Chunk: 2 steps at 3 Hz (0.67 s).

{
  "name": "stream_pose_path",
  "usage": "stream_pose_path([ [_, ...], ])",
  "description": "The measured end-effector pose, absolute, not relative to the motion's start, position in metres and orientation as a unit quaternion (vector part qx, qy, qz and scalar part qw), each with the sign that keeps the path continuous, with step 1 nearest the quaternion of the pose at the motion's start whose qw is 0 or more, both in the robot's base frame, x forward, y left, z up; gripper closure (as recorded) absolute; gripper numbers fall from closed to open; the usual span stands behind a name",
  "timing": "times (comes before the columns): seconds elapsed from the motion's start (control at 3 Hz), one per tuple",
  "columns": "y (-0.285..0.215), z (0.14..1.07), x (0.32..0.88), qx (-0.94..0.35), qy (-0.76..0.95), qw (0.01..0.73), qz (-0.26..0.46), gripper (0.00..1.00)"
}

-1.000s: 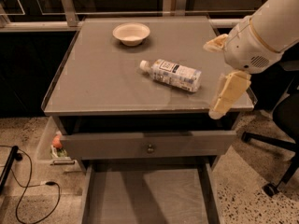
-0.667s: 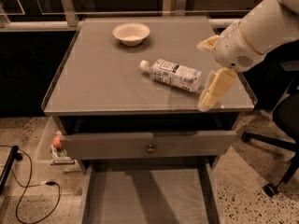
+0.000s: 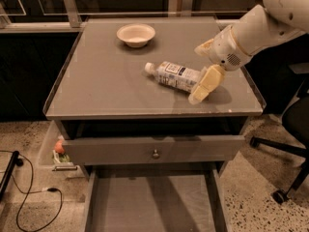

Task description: Place blue plastic bottle into middle drawer

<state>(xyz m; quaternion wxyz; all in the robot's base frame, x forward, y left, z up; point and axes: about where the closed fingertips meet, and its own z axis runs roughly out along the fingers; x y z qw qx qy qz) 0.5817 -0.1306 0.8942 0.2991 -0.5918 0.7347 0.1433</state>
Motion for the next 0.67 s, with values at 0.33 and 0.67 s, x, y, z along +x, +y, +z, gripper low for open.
stream_pose_path([
  [0.33, -0.128, 0.874, 0.595, -0.571, 0.753, 0.283, 0.165, 0.00],
  [0.67, -0.134, 0.847, 0.606, -0.537, 0.782, 0.263, 0.179, 0.00],
])
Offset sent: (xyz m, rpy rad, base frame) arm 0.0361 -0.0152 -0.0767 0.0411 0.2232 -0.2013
